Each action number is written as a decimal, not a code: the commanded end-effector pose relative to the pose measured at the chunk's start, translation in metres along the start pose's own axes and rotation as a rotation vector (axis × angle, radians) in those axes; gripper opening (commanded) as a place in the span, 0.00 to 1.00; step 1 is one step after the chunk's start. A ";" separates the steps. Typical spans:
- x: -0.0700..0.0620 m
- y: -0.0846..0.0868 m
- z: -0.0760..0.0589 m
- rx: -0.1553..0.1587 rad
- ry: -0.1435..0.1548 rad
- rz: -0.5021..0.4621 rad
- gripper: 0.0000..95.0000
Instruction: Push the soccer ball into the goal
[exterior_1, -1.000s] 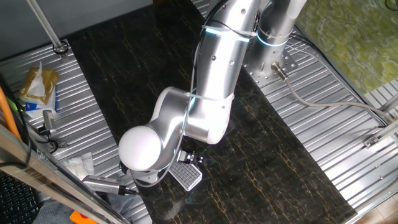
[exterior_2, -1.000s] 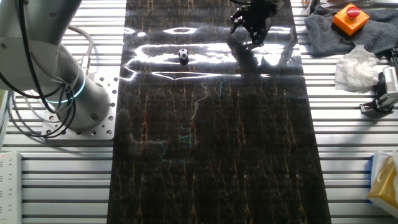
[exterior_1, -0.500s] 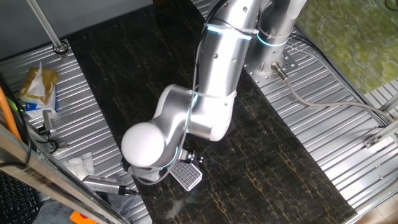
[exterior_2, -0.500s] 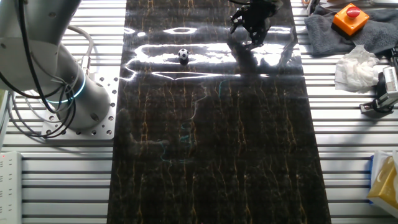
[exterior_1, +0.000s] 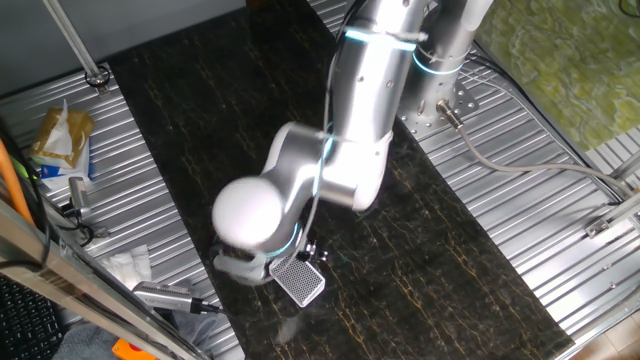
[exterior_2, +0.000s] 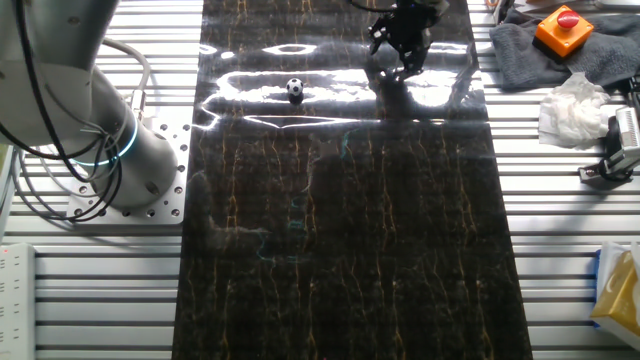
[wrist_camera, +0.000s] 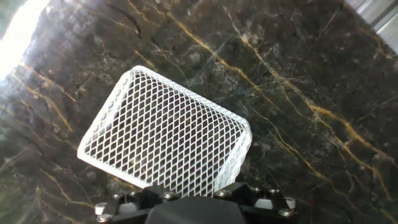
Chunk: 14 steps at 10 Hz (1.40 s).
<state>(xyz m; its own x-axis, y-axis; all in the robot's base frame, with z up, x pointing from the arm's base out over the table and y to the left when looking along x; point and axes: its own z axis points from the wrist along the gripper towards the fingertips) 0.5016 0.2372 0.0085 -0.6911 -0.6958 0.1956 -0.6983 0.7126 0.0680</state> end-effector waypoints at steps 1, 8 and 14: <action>0.000 0.000 0.000 0.031 -0.056 -0.007 0.80; 0.000 0.000 0.000 0.037 -0.060 0.001 0.80; 0.000 0.000 0.000 0.028 -0.065 0.023 1.00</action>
<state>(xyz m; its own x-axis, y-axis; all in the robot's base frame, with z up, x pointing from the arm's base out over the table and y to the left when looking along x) 0.5008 0.2366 0.0093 -0.7185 -0.6833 0.1299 -0.6848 0.7277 0.0398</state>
